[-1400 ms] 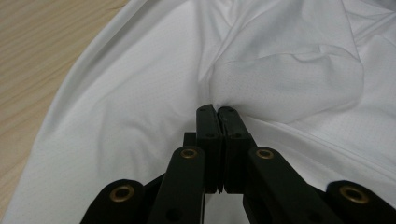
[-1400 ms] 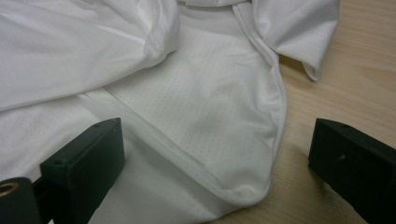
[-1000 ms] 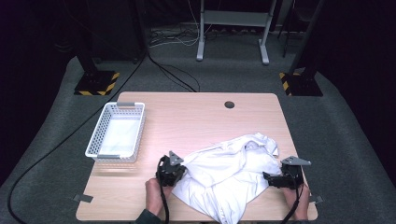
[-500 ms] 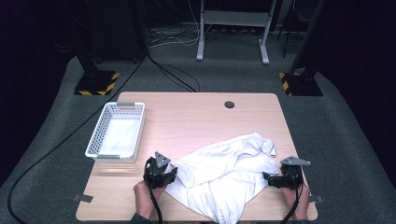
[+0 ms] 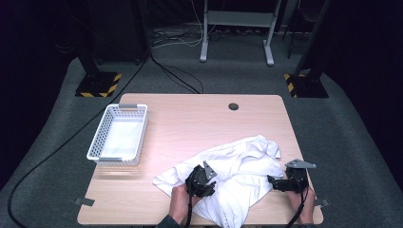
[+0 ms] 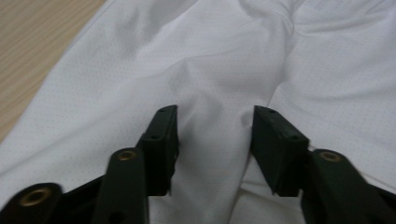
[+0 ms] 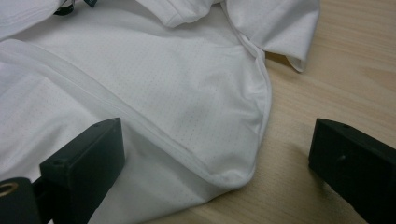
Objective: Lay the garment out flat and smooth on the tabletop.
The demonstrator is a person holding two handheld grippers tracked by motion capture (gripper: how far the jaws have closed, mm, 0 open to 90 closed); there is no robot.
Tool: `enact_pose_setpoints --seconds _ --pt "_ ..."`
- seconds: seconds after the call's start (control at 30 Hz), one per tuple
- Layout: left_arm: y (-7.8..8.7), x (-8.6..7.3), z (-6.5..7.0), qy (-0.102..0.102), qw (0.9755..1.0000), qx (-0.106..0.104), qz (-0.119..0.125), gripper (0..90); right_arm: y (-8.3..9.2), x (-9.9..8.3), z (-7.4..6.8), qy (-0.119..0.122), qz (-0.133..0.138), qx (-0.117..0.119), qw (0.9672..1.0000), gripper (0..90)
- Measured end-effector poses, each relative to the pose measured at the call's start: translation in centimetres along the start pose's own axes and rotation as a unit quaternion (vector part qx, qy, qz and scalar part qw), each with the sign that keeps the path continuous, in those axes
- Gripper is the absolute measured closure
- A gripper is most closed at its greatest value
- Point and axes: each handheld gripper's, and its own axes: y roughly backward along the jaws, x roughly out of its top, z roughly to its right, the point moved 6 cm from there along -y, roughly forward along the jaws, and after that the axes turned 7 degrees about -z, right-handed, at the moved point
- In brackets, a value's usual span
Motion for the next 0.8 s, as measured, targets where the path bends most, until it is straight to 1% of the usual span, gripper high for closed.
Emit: enact_pose_setpoints --seconds 0.1,0.17,0.2,0.23,0.27,0.3,0.33,0.4,0.43,0.53,0.63,0.7,0.8 --pt "-0.1 0.1 -0.3 0.005 0.9999 -0.012 0.003 65.8 0.1 0.0 -0.1 0.002 0.002 0.002 1.0 3.4" --pt "0.0 0.0 -0.5 0.011 0.9997 -0.018 0.01 73.9 0.3 0.0 -0.1 0.007 0.016 -0.001 0.9998 2.9" --pt "0.0 0.0 -0.6 0.014 0.9996 -0.022 0.013 77.1 0.4 0.1 -0.3 0.011 0.026 0.0 0.9996 2.9" --pt "0.1 0.0 -0.8 0.018 0.9994 -0.022 0.017 80.0 0.5 0.2 -0.5 0.017 0.031 0.007 0.9993 2.9" --pt "0.3 0.0 -1.0 0.021 0.9994 -0.019 0.022 83.3 0.4 0.2 -0.8 0.027 0.029 0.013 0.9991 2.8" --pt "0.4 -0.1 -1.2 0.024 0.9993 -0.018 0.024 84.7 0.2 0.2 -1.0 0.037 0.019 0.01 0.9991 2.7" --pt "0.5 -0.1 -1.4 0.027 0.9992 -0.017 0.023 85.1 -0.1 0.2 -1.1 0.042 0.003 0.004 0.9991 1.6" --pt "0.8 -0.3 -1.9 0.034 0.9989 -0.014 0.028 85.7 -0.3 0.2 -1.0 0.035 -0.003 0.011 0.9993 1.5" --pt "1.0 -0.4 -2.1 0.036 0.9989 -0.011 0.029 85.8 -0.3 0.2 -0.9 0.029 -0.005 0.014 0.9995 1.3" --pt "1.7 -0.9 -3.1 0.049 0.9982 -0.007 0.035 85.9 -0.3 0.2 -0.9 0.027 -0.005 0.012 0.9995 1.3" --pt "2.6 -1.7 -4.3 0.064 0.9971 -0.002 0.04 85.9 -0.3 0.2 -0.8 0.021 -0.005 0.009 0.9997 1.6" --pt "3.4 -2.6 -5.2 0.079 0.9959 -0.002 0.043 85.9 -0.3 0.2 -0.7 0.02 -0.004 0.006 0.9998 1.9" --pt "4.7 -4.0 -6.5 0.104 0.9932 -0.005 0.051 85.9 -0.2 0.2 -0.6 0.016 -0.004 0.004 0.9999 2.2"
